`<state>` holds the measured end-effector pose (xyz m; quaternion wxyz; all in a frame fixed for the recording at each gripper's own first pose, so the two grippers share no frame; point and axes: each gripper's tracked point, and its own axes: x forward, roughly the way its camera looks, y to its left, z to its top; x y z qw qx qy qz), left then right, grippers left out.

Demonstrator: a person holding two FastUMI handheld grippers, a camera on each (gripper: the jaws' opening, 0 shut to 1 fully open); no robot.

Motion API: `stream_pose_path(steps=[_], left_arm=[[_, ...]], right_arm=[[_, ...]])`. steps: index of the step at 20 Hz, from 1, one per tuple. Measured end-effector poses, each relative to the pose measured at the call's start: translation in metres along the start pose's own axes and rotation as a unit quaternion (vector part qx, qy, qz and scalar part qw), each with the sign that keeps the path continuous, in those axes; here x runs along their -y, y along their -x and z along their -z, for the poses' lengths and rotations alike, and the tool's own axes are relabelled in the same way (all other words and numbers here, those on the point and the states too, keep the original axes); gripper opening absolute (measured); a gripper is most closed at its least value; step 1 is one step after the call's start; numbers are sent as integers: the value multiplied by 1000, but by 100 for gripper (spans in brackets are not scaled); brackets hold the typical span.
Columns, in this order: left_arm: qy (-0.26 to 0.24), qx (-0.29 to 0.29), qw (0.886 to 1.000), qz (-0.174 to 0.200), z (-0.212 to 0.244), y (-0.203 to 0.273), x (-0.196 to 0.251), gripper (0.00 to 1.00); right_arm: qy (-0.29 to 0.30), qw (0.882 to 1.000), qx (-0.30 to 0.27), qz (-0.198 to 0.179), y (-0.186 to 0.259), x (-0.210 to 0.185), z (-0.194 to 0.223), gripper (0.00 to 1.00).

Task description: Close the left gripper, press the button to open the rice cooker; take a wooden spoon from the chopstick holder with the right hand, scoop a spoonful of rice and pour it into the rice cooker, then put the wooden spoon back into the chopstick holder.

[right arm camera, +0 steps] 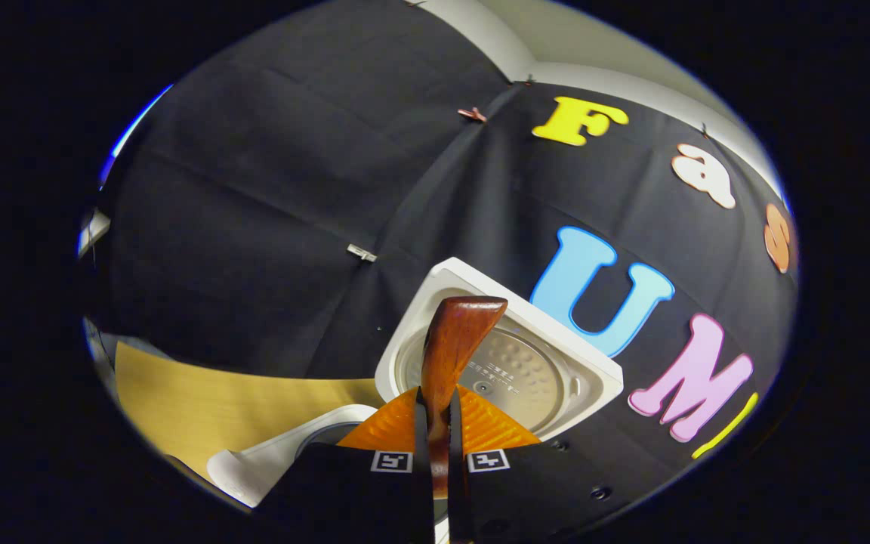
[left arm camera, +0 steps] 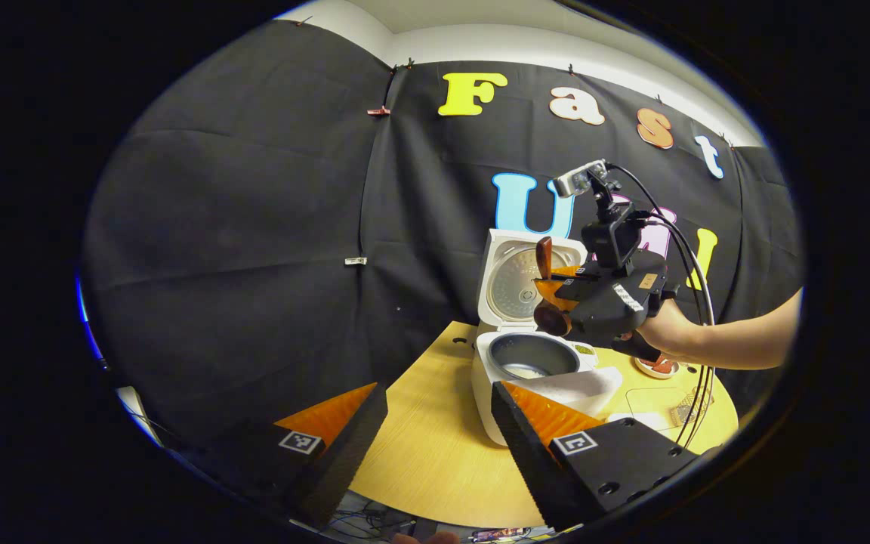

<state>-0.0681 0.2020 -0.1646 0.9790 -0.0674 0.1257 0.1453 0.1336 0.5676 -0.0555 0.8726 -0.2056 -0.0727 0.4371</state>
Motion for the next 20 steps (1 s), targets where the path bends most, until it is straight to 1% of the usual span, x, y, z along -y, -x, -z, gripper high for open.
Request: stream_pose_path(steps=[3, 5, 7, 9, 10, 11, 12, 14, 15, 16, 17, 18, 20], left_arm=[[-1, 1, 1000, -2, -2, 2, -3, 96], [0, 2, 1000, -2, -4, 1, -2, 95], [2, 2, 1000, -5, -1, 3, -4, 96], [1, 1, 1000, -8, 2, 8, -6, 95], [-2, 1, 1000, -8, 4, 12, -5, 95], [-4, 1, 1000, -8, 5, 14, -4, 95], [-6, 1, 1000, -7, 5, 16, -3, 95], [-6, 2, 1000, -5, 4, 19, 2, 95], [-4, 3, 1000, -3, 2, 21, 5, 95], [-2, 5, 1000, 1, 1, 23, 10, 95], [-1, 6, 1000, 5, 1, 25, 14, 97], [-2, 6, 1000, 8, 0, 25, 19, 95], [-6, 8, 1000, 16, -1, 26, 28, 95]], right_arm=[[62, 998, 9, -13, 0, -16, 1, 12], [75, 997, 7, -16, 0, -19, 7, 11], [37, 999, -4, -15, -3, -15, 14, 11], [-35, 999, -15, 0, -2, -5, 17, 12], [-80, 996, -23, 7, 0, 2, 19, 12], [-129, 991, -31, 14, 4, 13, 21, 12], [-178, 983, -40, 23, 7, 22, 25, 12], [-270, 960, -54, 40, 12, 39, 37, 12], [-307, 949, -58, 49, 14, 47, 43, 12], [-333, 939, -58, 59, 20, 58, 48, 12], [-350, 932, -56, 69, 26, 71, 50, 11], [-362, 927, -52, 78, 36, 83, 53, 12], [-376, 922, -38, 90, 62, 103, 53, 12]])
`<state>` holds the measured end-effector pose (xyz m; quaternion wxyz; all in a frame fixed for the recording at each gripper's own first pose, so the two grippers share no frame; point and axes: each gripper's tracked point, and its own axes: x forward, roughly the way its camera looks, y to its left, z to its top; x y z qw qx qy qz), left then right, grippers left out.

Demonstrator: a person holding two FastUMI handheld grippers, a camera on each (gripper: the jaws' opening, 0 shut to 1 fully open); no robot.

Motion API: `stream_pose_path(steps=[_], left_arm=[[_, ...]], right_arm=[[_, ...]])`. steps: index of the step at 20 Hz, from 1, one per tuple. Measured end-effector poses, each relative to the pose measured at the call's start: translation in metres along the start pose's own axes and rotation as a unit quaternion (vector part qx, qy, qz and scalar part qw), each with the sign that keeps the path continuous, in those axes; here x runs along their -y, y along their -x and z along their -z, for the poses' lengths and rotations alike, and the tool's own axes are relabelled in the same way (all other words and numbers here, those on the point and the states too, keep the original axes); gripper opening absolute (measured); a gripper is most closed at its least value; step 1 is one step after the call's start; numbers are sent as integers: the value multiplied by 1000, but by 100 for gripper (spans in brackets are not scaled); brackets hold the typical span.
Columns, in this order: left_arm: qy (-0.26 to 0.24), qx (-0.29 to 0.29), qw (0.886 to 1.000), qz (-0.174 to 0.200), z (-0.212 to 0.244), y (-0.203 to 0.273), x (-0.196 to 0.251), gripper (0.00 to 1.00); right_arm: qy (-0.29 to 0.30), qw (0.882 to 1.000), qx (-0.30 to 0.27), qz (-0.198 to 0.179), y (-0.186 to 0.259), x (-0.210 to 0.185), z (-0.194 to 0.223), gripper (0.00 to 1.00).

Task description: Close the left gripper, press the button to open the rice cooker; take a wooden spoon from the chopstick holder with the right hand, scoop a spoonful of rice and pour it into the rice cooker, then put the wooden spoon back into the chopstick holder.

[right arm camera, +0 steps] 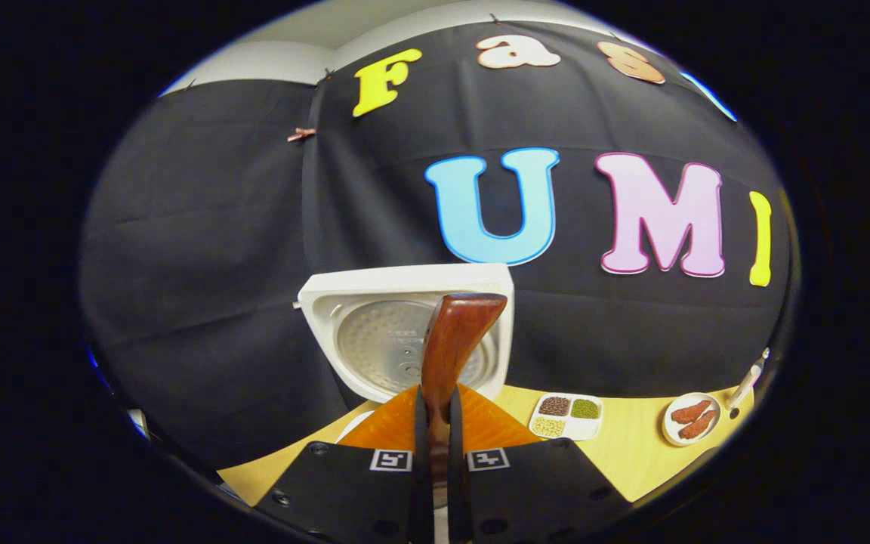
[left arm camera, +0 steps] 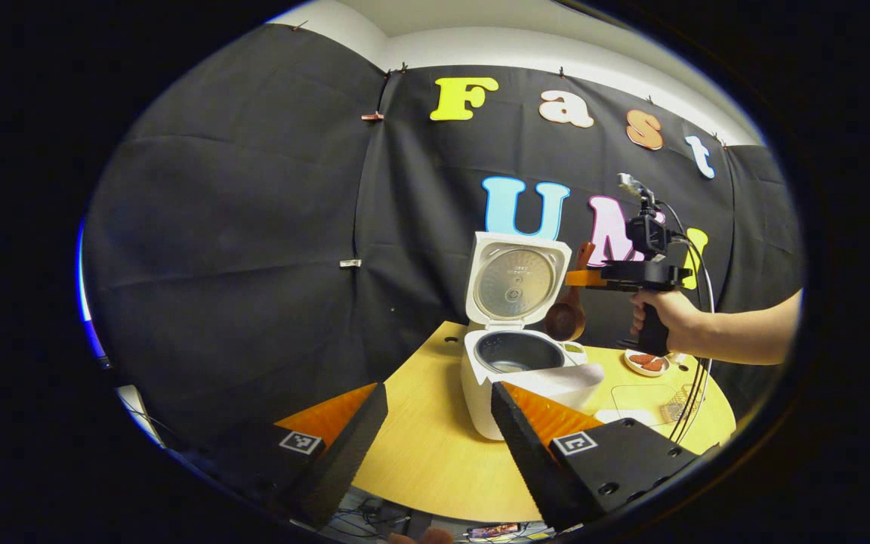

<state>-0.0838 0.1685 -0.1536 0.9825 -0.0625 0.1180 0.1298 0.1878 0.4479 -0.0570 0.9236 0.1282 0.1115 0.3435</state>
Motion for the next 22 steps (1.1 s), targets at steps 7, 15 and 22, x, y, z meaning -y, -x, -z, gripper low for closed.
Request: stream_pose_path(steps=[7, 15, 22], left_arm=[[-11, 7, 999, 30, -11, -1, 41, 95], [-21, 20, 997, 65, -24, 9, 98, 95], [-8, 15, 997, 81, -28, 21, 145, 95]], right_arm=[[-36, 998, 45, 36, 95, 82, -37, 12], [-48, 988, 52, 139, 211, 228, -26, 11], [-67, 971, 9, 231, 276, 344, 50, 12]])
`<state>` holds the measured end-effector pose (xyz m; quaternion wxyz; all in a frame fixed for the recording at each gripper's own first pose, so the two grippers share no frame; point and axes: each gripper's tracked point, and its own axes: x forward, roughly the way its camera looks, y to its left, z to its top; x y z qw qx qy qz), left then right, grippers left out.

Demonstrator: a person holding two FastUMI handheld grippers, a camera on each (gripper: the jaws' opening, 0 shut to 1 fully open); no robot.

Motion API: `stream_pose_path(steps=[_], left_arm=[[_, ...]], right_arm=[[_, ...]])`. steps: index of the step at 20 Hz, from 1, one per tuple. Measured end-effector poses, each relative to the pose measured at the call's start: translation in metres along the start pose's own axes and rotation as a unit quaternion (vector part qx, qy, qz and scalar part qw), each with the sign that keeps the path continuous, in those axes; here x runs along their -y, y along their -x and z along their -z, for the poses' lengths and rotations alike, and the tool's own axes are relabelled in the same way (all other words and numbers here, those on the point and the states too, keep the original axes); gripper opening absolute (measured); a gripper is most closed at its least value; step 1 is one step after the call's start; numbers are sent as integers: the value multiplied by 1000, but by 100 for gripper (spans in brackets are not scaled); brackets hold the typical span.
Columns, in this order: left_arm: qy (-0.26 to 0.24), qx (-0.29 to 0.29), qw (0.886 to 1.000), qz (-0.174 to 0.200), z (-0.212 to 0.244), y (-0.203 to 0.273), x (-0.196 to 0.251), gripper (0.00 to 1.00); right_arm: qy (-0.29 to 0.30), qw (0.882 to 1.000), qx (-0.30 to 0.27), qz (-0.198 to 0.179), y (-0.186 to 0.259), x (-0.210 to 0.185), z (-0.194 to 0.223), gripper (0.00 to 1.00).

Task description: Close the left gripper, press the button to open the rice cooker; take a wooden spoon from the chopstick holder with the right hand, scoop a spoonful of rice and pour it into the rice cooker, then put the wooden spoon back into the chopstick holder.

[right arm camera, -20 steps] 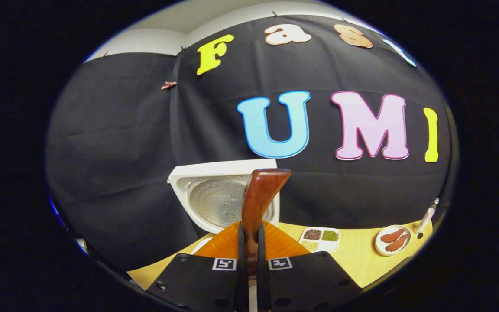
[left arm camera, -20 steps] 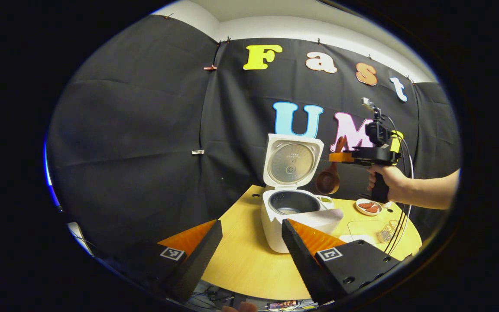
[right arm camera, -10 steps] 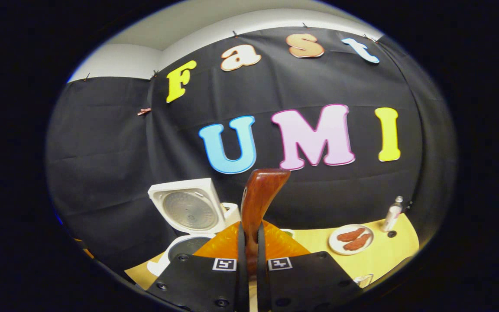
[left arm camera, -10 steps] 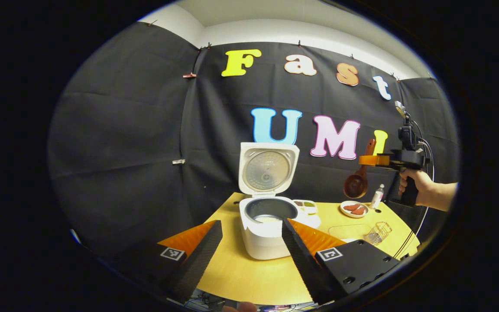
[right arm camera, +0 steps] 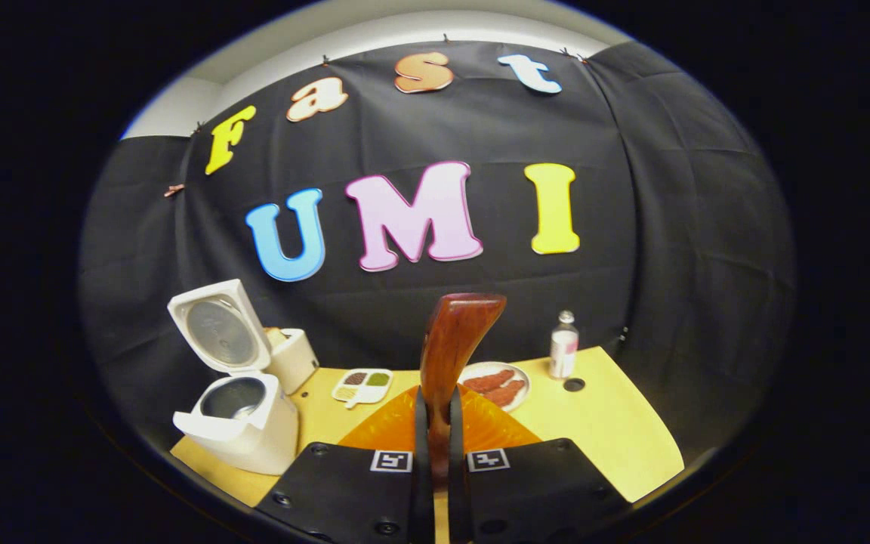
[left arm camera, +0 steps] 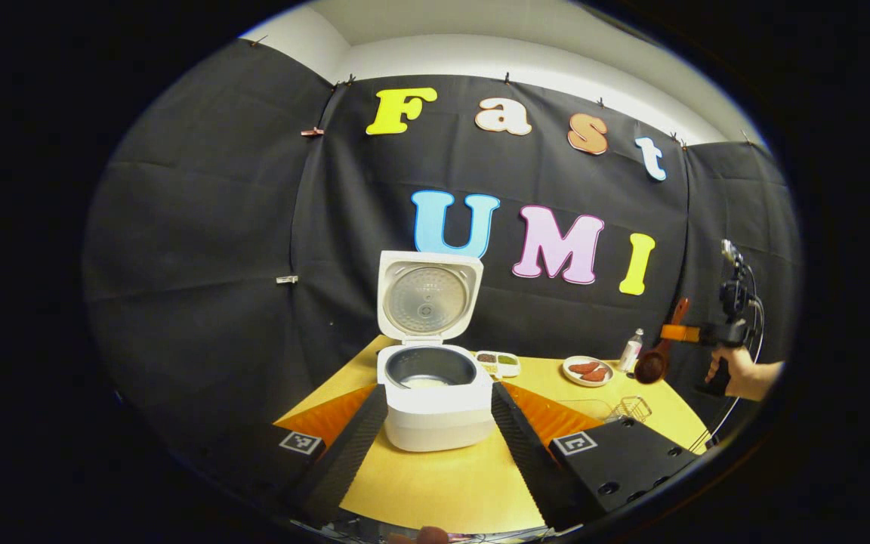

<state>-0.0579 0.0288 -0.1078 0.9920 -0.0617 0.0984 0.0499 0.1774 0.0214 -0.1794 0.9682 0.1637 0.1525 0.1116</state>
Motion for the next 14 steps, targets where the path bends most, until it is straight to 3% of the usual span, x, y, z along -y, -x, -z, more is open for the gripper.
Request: stream_pose_path(steps=[4, 10, 14], left_arm=[[-15, -7, 1000, 1, 0, 4, 19, 95], [-22, -20, 999, -18, 1, 13, 29, 95], [-9, -23, 999, -28, -1, 18, 27, 95]], right_arm=[[-30, 998, -18, 48, -12, 49, 45, 12], [-84, 992, -48, 76, -39, 70, 116, 11], [-101, 989, -62, 83, -49, 70, 133, 12]])
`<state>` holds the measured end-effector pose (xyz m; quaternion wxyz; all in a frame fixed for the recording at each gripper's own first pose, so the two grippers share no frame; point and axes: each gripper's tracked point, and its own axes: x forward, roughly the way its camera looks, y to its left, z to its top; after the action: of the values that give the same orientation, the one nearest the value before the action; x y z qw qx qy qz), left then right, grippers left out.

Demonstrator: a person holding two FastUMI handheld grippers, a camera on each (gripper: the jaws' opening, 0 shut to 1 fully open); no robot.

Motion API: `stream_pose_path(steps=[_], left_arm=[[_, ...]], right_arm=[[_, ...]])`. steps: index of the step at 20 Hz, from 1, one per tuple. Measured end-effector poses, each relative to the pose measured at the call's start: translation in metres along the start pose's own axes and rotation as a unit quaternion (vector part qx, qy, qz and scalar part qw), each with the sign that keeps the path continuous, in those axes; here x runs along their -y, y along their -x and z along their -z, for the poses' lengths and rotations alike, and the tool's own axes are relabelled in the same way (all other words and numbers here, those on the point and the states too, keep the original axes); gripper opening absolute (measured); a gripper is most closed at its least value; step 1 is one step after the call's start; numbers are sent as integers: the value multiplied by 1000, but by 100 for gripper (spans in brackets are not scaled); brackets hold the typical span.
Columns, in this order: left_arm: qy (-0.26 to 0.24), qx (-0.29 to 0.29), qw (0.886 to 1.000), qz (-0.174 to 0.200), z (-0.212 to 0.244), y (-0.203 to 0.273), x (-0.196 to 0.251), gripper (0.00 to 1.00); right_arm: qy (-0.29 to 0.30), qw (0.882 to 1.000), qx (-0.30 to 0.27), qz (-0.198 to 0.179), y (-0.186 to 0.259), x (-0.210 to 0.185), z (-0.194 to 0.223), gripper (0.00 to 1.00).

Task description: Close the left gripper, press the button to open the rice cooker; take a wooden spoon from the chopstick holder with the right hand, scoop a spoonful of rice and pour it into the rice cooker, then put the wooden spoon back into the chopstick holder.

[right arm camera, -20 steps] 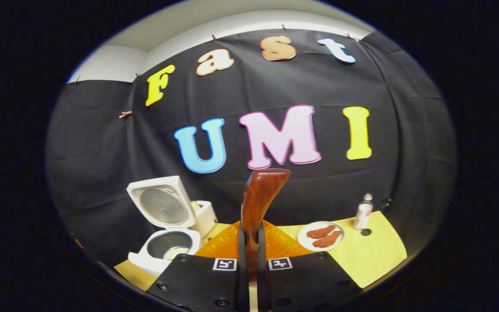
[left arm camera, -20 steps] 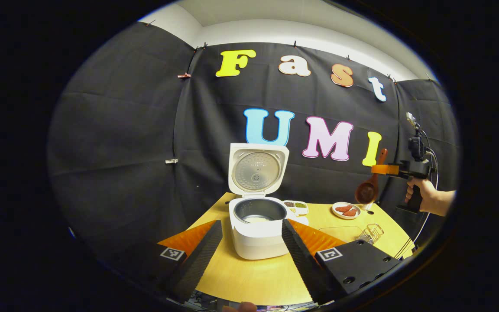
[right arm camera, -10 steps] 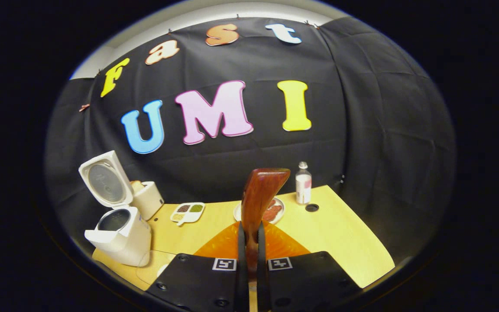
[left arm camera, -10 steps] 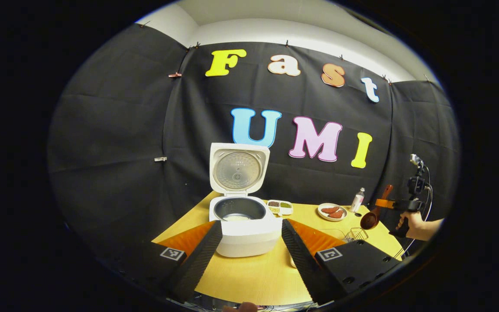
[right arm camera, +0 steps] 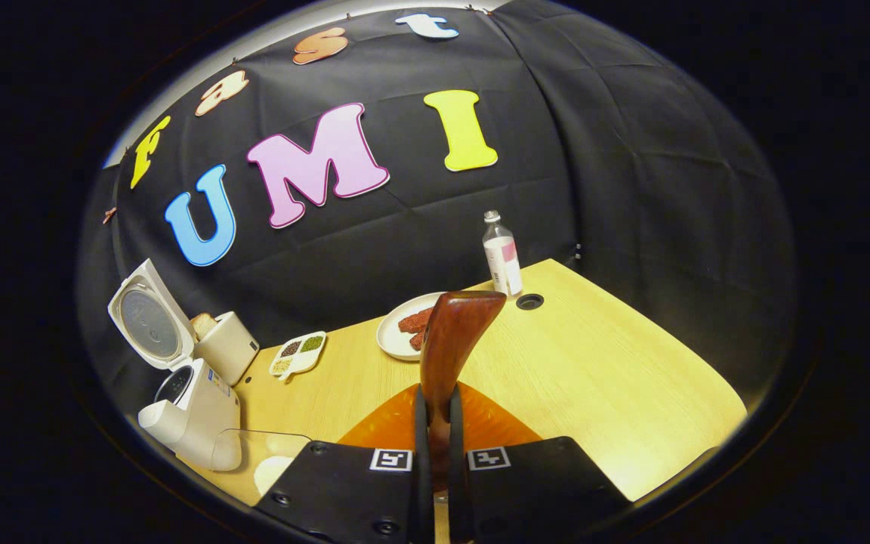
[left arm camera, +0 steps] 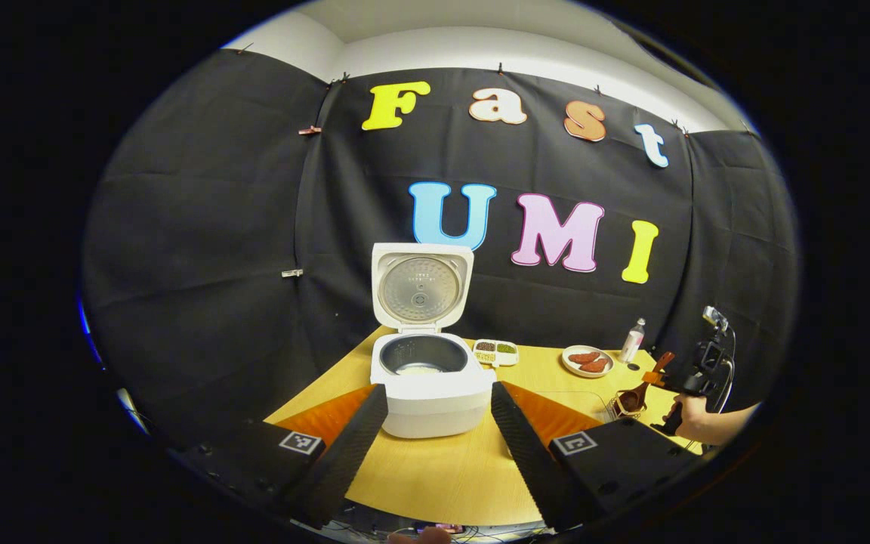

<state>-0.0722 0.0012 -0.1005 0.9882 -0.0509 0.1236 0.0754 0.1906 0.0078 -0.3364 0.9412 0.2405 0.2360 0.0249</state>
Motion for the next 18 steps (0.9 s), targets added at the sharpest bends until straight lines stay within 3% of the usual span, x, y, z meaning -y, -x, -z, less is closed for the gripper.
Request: stream_pose_path(steps=[5, 6, 7, 10, 11, 12, 14, 15, 16, 18], left_arm=[[-2, 10, 1000, -2, -13, 1, -3, 95], [-5, 16, 1000, 1, -20, 1, -2, 95], [-6, 24, 1000, 5, -28, 0, 0, 95], [1, 43, 999, 32, -48, -9, 13, 95], [1, 52, 998, 39, -57, -14, 15, 95], [0, 62, 997, 44, -65, -19, 17, 95], [3, 79, 995, 65, -81, -31, 25, 95], [7, 85, 993, 76, -87, -37, 30, 95], [13, 93, 992, 83, -96, -44, 32, 95], [20, 110, 989, 95, -116, -56, 33, 95]], right_arm=[[-7, 1000, -14, 10, 3, 5, 5, 17], [-11, 1000, -12, 10, 5, 7, 5, 10], [-17, 1000, -11, 13, 6, 9, 0, 24], [-27, 999, -13, 23, 18, 18, -6, 50], [-27, 999, -14, 26, 25, 21, -7, 51], [-25, 999, -13, 28, 34, 24, -10, 62], [-16, 999, -10, 28, 52, 30, -15, 64], [-11, 999, -12, 30, 63, 34, -14, 69], [-6, 999, -11, 37, 74, 39, -15, 82], [2, 998, -14, 55, 93, 54, -12, 87]])
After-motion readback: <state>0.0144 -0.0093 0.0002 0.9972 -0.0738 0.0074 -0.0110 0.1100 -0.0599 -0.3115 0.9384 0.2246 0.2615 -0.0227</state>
